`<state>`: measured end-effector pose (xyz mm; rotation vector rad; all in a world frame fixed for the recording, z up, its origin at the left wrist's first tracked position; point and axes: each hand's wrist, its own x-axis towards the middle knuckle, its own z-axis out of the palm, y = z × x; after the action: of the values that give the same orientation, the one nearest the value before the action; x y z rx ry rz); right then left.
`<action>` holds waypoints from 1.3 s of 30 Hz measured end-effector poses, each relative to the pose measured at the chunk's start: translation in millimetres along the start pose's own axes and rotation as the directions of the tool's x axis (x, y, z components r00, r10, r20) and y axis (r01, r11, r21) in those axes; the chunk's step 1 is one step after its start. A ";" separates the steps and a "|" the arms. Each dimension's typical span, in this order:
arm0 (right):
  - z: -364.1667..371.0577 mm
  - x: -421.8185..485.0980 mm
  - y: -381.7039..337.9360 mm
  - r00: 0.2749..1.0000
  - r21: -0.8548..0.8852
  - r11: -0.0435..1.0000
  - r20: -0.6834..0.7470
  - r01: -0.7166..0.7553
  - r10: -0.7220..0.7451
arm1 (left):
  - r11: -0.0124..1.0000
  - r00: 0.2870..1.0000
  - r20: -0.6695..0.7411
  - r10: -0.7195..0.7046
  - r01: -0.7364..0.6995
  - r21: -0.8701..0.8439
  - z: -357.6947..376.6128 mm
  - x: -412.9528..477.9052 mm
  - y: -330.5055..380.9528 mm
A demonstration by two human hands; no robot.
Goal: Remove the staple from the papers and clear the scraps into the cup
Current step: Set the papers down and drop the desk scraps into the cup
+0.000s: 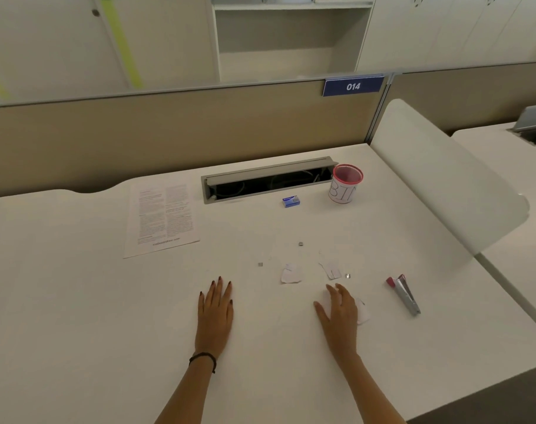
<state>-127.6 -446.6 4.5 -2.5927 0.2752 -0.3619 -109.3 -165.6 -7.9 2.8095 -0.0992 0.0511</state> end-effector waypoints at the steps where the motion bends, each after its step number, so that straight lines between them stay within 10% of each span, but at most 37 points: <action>1: -1.0 0.7 1.5 0.999 -0.032 0.999 -0.024 -0.025 0.024 | 1.000 1.000 0.002 0.003 -0.003 0.004 -0.2 1.0 -0.5; 14: -13.6 37.7 8.9 0.994 0.180 0.979 0.068 -0.100 0.089 | 1.000 0.999 -0.035 -0.024 0.023 -0.017 3.6 34.0 3.9; 26: -23.3 159.7 13.9 0.898 0.523 0.731 0.254 -0.439 0.358 | 0.999 0.999 -0.025 -0.024 0.023 -0.041 2.4 75.9 8.4; 35: -30.0 273.7 -2.2 0.816 0.797 0.440 0.112 -0.415 0.566 | 1.000 1.000 -0.020 0.015 -0.015 -0.016 5.3 108.2 6.8; 39: -33.6 321.7 -11.0 0.827 0.822 0.473 -0.004 -0.318 0.562 | 0.999 0.999 -0.029 0.038 -0.039 -0.015 6.2 119.8 5.0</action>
<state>167.3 -536.1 103.5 -1.4757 0.7008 -0.5074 10.0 -179.9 -6.5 2.7906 -0.1462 0.0986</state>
